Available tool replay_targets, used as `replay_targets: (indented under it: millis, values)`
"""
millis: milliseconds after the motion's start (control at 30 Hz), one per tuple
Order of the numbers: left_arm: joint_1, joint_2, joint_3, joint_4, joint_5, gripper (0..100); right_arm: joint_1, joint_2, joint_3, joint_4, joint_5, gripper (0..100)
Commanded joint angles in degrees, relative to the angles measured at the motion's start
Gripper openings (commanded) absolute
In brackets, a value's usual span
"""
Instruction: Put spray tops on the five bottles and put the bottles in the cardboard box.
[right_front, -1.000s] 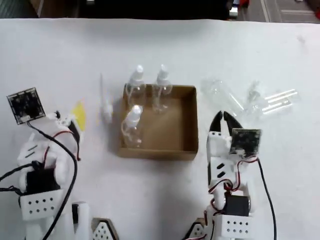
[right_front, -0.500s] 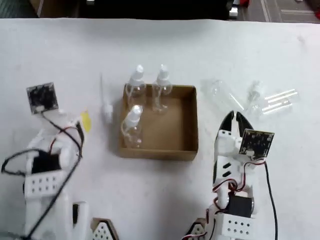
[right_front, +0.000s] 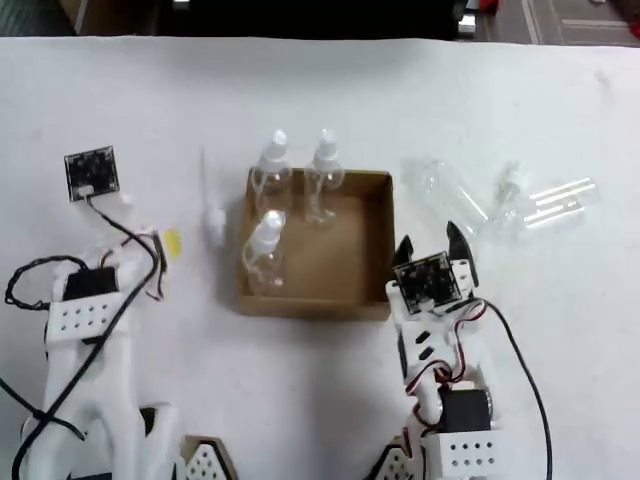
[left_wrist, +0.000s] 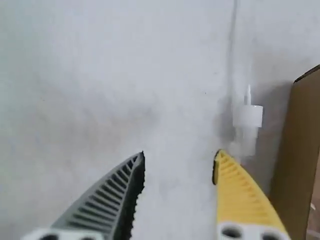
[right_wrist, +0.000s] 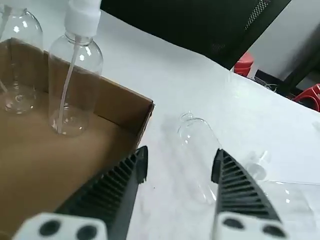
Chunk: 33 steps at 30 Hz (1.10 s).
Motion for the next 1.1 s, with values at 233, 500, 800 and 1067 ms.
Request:
replay_targets:
  millis: [233,500,800,1067]
  values:
    - [-0.66,-2.51,-1.05,-3.16,-0.35,21,8.04,-0.57,0.53,-3.47,0.26,5.5]
    - [-0.13,-2.51,1.93,-6.42,-0.26,21,10.95,-0.66,0.44,-9.45,6.59,10.8]
    - [3.38,-2.86,4.75,-9.58,-0.79,21,12.09,0.40,-13.01,-1.80,9.93,10.8]
    - [3.03,-2.86,4.66,-9.49,-0.79,4,12.09,32.66,-41.85,5.23,9.67,10.8]
